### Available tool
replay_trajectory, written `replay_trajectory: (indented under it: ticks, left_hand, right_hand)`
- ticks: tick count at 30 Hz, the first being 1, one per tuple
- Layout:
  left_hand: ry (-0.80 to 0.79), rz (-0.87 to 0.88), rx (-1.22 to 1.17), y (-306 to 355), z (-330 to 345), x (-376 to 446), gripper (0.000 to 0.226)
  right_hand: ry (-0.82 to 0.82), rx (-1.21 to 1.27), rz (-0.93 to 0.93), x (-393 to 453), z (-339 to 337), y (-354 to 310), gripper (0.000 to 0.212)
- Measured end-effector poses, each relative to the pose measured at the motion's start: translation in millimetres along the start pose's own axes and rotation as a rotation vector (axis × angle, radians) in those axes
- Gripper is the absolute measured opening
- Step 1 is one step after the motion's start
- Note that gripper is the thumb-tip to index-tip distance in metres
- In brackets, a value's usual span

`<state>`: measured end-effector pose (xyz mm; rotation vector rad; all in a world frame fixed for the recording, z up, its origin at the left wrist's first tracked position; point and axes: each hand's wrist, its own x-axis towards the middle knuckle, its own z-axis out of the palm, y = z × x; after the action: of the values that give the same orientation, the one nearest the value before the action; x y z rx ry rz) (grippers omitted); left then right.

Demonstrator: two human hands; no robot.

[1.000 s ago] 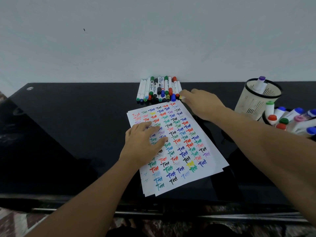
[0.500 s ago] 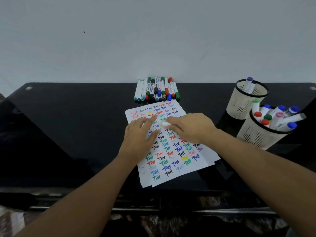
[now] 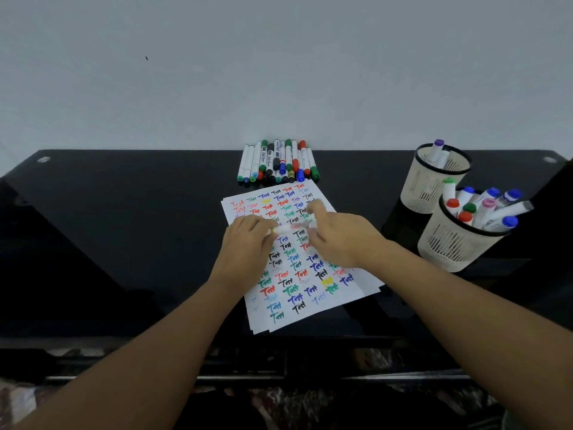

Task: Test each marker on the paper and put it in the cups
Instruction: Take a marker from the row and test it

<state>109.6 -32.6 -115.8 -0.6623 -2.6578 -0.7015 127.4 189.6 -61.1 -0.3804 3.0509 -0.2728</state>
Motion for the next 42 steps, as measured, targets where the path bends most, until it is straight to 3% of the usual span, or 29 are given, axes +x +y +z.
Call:
replay_trajectory:
  ticks: [5,9,11,14,16,19,23,31,42]
  left_hand:
    - [-0.034,-0.078,-0.009,-2,1,1,0.031]
    - [-0.067,-0.15,-0.055,1,-2,2,0.042]
    - [-0.122,-0.19,-0.086,3,-6,3,0.051]
    - [-0.214,-0.212,-0.135,6,-14,4,0.063]
    - [-0.229,-0.169,-0.044,13,-21,4,0.069]
    - [-0.3,-0.015,0.071,30,-24,-5,0.072]
    - [-0.529,0.051,0.094,40,-16,-28,0.073]
    - [-0.498,-0.011,0.075,38,-11,-32,0.072]
    - [-0.49,-0.046,0.054,37,-10,-34,0.075]
  right_hand:
    - [0.051,0.359,0.127,-17,-10,15,0.023]
    - [0.134,0.846,0.301,-35,-9,22,0.034]
    - [0.14,0.976,0.313,-46,-6,26,0.036]
    - [0.198,0.906,0.279,-63,2,30,0.04]
    - [0.286,0.908,0.276,-72,7,32,0.035]
    - [0.407,1.005,0.255,-85,10,29,0.005]
    - [0.444,1.056,0.259,-103,17,20,0.029]
    - [0.495,0.971,0.24,-126,33,28,0.007]
    - [0.478,0.986,0.376,-133,35,23,0.011]
